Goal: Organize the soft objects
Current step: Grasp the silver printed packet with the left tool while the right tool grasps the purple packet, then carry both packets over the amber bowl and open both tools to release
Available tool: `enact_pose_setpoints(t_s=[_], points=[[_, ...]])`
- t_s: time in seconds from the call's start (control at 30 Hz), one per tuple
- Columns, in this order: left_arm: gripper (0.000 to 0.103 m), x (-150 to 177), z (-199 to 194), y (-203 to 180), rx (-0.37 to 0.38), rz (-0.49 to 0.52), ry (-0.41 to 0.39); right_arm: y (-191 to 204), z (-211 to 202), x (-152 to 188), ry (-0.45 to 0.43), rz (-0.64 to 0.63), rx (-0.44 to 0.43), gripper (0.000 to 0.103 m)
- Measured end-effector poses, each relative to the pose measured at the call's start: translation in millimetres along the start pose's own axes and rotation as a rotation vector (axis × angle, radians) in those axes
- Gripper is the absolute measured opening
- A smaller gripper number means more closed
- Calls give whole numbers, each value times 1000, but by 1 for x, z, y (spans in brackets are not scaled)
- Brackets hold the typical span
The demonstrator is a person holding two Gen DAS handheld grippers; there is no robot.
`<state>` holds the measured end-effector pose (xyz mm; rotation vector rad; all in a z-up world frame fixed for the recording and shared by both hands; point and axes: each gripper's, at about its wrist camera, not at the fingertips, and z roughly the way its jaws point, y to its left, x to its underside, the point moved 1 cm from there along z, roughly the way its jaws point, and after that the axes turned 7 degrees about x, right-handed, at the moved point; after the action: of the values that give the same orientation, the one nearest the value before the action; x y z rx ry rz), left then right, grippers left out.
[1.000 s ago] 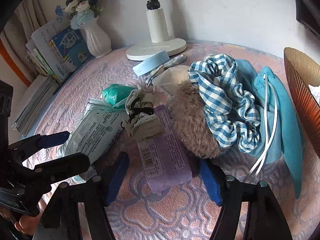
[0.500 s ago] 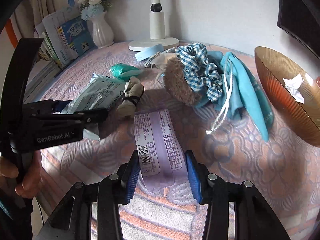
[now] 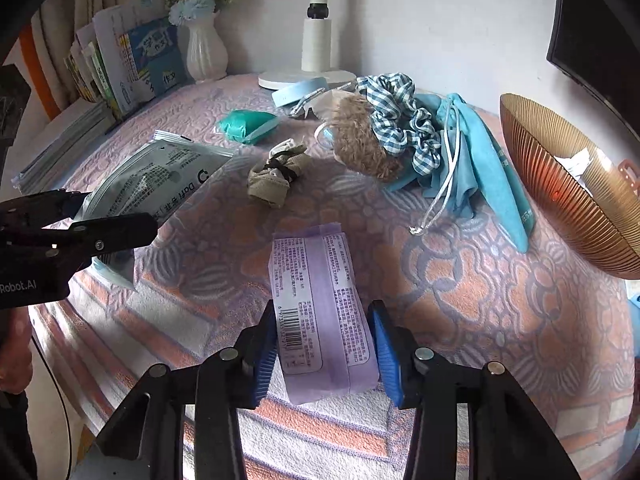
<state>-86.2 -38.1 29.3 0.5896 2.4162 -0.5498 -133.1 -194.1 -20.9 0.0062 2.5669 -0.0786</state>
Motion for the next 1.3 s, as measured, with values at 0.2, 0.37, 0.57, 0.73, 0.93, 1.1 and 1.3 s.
enact_pose_setpoints(t_s=[0.2,0.37,0.57,0.73,0.93,1.1,1.3], points=[[63,-30,-23,-29,15,73,-68,-23,-28,-5,-70,80,-15,42],[63,-76,-34,-67,71,157,-119,-63,-73,-14,-176,175,40,42],[63,-140,-20,-127,161,241,-149,-144,-123,-33,-274,329,167,42],[63,-173,17,-176,218,294,-104,-212,-139,-44,-265,491,256,42],[63,-189,74,-212,226,323,-38,-256,-110,-46,-176,607,287,42],[73,-195,98,-227,206,326,-41,-270,-90,-44,-131,614,319,44],[82,-191,85,-226,187,354,-65,-275,-91,-45,-156,606,344,64]])
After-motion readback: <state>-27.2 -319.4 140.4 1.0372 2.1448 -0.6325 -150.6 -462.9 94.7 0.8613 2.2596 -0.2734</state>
